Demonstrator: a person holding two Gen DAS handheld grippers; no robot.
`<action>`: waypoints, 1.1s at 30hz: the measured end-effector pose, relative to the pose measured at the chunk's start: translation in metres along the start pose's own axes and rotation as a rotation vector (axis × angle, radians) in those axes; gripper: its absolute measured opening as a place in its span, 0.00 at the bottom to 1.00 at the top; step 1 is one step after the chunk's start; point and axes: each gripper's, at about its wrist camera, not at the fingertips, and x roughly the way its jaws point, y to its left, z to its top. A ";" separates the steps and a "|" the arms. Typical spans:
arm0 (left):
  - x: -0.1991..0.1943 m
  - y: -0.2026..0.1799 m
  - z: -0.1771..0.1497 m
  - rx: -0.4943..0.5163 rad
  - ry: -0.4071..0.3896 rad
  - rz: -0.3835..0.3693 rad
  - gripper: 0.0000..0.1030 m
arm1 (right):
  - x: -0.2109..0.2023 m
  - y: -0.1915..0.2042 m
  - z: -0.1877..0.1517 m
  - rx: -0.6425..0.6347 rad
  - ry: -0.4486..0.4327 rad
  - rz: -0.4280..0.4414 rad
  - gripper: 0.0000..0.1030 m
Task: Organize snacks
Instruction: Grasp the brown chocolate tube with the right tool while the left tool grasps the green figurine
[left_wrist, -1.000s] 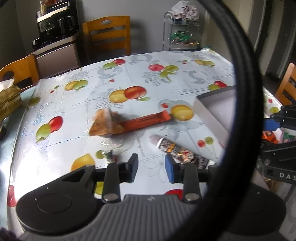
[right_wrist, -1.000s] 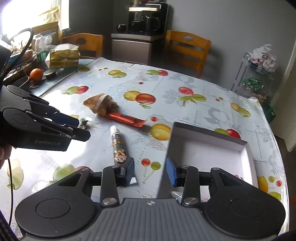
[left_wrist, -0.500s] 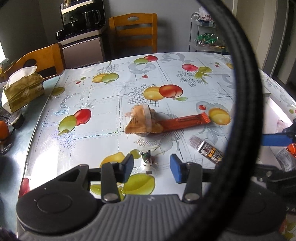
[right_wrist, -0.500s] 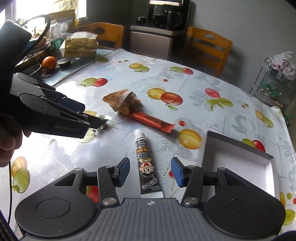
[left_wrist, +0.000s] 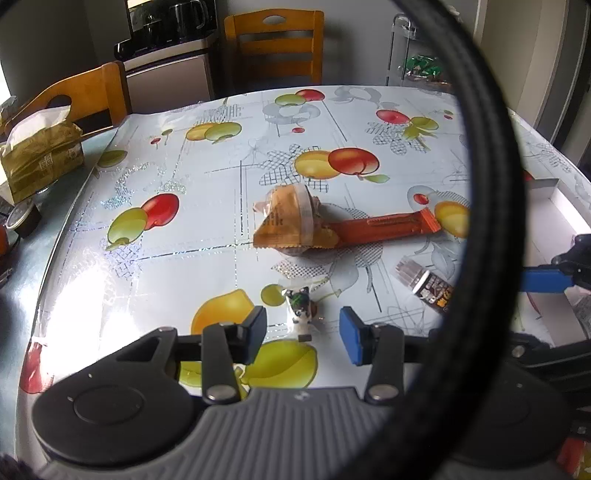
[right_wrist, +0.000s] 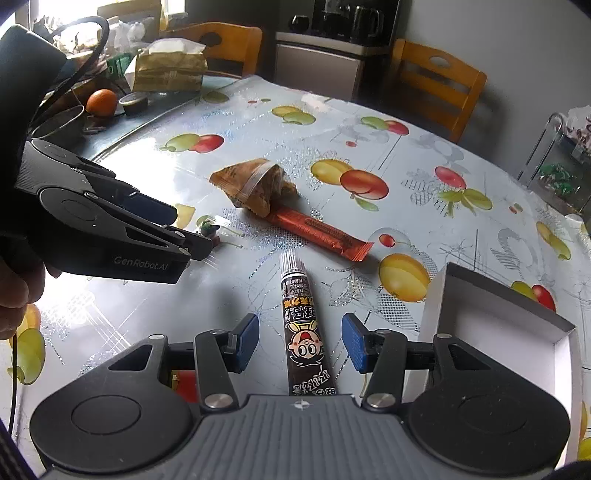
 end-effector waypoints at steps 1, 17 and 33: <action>0.001 0.000 0.000 -0.002 0.001 -0.002 0.41 | 0.002 0.000 0.000 0.003 0.003 0.001 0.49; 0.020 0.001 0.000 -0.012 0.006 -0.010 0.41 | 0.027 -0.005 0.004 0.046 0.032 0.023 0.49; 0.025 -0.001 -0.003 0.012 -0.010 -0.029 0.36 | 0.039 -0.003 0.006 0.029 0.041 0.028 0.38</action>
